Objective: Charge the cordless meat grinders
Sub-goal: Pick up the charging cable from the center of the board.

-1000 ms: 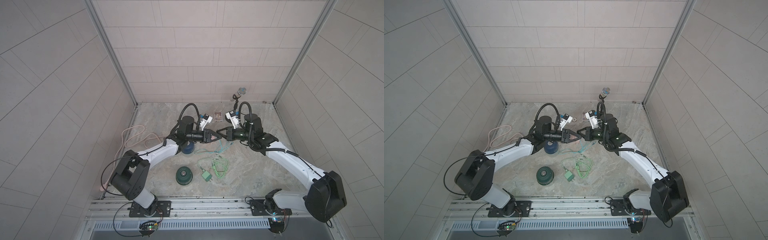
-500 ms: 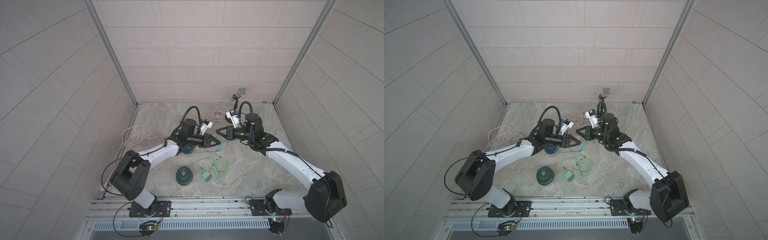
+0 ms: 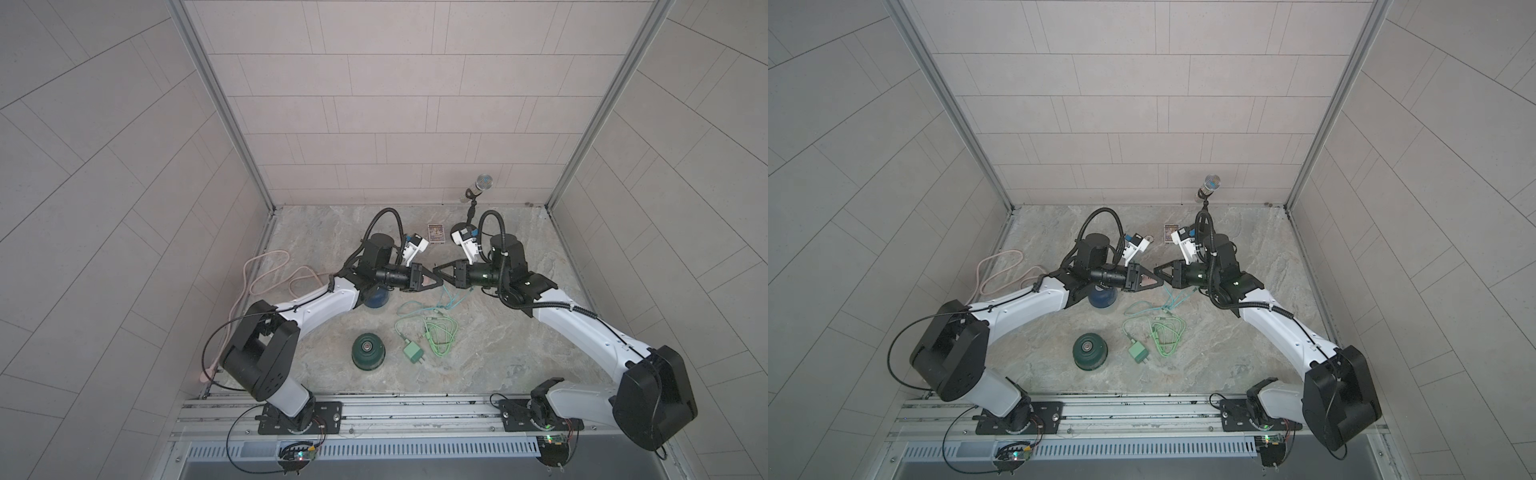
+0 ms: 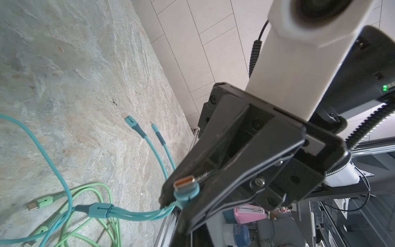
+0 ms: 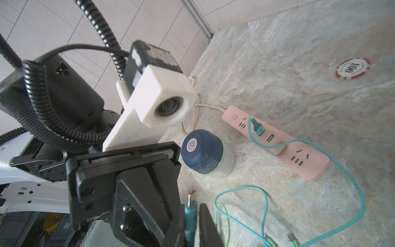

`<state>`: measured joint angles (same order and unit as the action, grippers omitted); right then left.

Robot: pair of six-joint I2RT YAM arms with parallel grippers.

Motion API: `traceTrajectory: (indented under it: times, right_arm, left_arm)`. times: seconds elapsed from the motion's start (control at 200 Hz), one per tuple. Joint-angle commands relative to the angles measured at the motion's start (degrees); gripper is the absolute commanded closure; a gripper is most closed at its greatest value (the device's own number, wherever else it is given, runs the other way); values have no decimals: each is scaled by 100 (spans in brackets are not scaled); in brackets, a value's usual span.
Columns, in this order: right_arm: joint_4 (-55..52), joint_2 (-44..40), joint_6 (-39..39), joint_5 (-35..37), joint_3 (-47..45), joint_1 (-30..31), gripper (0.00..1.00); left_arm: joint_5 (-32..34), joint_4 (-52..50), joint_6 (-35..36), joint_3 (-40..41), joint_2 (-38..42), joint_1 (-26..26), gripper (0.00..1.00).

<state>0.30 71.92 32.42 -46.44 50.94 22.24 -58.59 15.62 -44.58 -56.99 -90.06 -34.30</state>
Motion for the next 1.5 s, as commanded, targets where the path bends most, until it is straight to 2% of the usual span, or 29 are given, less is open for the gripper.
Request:
traceTrajectory:
  times: [0.0, 0.155, 0.295, 0.43, 0.615, 0.726, 0.891, 1.131, 1.496]
  right_arm:
    - [225, -168, -122, -171, -83, -84, 82]
    - [495, -220, 161, -428, -197, -302, 78]
    - [591, -351, 295, -680, -268, -498, 67]
    - [458, -492, 293, -898, -346, -674, 61]
    - [376, -478, 247, -948, -392, -660, 58]
    - [181, -369, 38, -815, -292, -435, 56]
    - [198, -155, 16, -599, -287, -166, 56]
    - [156, -99, 72, -352, -242, -144, 64]
    - [331, 172, 228, -510, -110, -107, 73]
  left_arm:
    - [-55, 196, 69, -173, -4, -19, 100]
    - [78, 40, 220, -137, 61, -6, 100]
    - [196, -149, 416, -176, 108, -6, 100]
    - [311, -369, 602, -197, 164, -10, 100]
    - [401, -645, 808, -207, 260, -15, 100]
    - [402, -687, 823, -224, 278, -8, 100]
    - [414, -691, 819, -226, 350, -17, 100]
    - [405, -709, 801, -129, 500, -15, 100]
    - [362, -688, 801, -102, 564, -28, 100]
